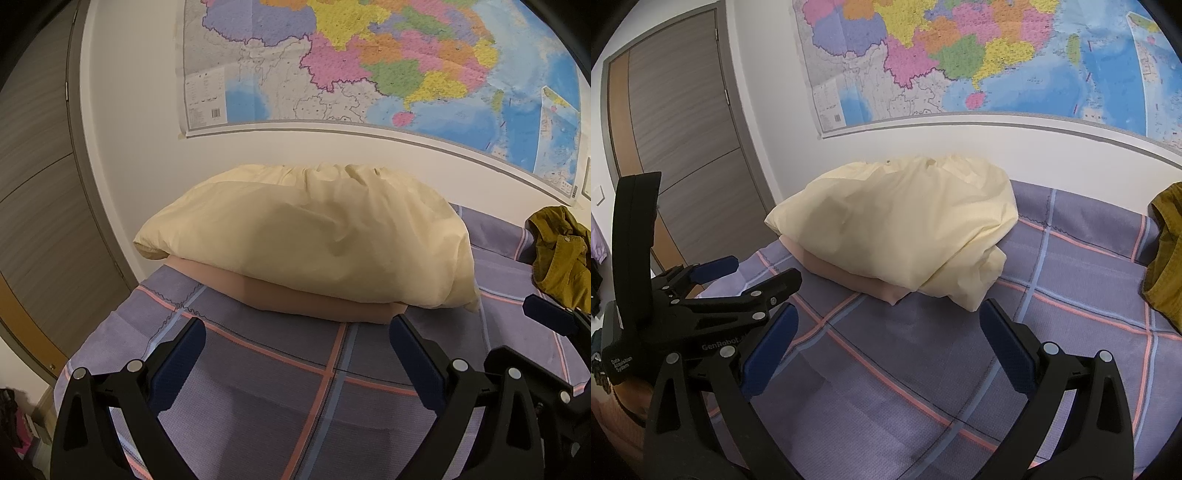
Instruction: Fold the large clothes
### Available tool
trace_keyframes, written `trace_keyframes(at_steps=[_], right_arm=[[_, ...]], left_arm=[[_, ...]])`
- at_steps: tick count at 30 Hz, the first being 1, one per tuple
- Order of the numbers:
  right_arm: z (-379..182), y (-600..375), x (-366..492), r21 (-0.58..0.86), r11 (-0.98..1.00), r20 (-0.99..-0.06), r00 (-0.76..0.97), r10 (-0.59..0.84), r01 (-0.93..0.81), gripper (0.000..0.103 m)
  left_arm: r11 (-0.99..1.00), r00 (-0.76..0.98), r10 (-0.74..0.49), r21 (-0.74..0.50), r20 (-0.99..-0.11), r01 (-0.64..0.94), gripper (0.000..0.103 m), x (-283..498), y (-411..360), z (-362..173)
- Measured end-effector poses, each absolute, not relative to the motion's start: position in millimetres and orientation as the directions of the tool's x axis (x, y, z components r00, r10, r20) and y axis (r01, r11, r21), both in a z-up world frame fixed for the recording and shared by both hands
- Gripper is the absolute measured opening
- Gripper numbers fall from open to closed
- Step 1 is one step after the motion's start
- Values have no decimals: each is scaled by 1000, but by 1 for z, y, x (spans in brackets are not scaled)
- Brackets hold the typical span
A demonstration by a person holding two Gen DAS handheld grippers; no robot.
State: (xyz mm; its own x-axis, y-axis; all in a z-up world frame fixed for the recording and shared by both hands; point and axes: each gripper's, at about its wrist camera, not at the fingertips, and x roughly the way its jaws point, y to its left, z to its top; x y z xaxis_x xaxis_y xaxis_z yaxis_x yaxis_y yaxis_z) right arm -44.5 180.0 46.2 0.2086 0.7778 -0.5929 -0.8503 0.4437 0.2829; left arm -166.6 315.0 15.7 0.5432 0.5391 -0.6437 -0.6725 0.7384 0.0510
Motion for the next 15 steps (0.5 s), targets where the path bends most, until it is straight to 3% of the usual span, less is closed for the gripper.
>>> trace_keyframes(at_steps=[7,15], right_arm=[[47,162,-42,283,472,-598,231,767,-835,97],[42,108,-33,287,589,-620,322,716,-756,97]], left_arm=[[771,574,509,43,-641,-635,96,-161,301,17],[837,612,374,-31,-697,-547,96,-137,274,5]])
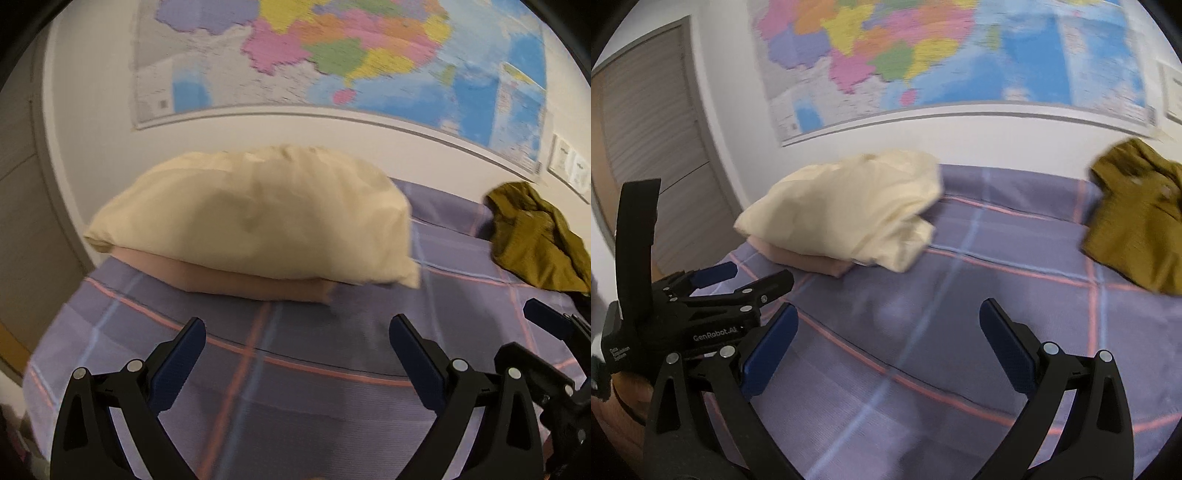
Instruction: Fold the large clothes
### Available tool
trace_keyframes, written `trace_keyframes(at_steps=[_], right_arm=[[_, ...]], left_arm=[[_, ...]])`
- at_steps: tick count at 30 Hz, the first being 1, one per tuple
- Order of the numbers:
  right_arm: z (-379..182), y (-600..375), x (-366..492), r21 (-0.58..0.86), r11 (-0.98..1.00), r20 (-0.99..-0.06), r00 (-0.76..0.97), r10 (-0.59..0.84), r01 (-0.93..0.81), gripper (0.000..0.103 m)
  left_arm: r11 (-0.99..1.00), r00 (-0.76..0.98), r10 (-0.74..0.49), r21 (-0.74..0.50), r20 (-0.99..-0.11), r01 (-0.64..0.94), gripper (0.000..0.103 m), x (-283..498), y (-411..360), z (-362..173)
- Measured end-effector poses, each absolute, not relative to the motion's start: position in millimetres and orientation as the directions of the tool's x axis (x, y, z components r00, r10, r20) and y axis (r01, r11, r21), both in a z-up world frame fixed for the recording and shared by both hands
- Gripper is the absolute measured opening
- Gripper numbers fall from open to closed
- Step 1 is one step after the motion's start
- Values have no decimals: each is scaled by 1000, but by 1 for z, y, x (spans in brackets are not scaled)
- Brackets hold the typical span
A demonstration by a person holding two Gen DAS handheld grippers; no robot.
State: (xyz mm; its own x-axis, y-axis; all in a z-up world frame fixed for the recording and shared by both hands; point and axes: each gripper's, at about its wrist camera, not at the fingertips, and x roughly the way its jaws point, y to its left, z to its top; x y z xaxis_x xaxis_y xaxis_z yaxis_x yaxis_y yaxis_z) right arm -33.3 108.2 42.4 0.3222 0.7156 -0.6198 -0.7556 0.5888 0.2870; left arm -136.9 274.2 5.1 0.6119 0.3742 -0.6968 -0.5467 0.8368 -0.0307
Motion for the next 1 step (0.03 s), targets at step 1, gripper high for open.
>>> trace_keyframes(at_steps=[1], right_arm=[[43,103,-32,288,599,-619,332,712,-748,97]], left_arm=[[851,618,329,-59,-714,-522,96,-132,269,3]])
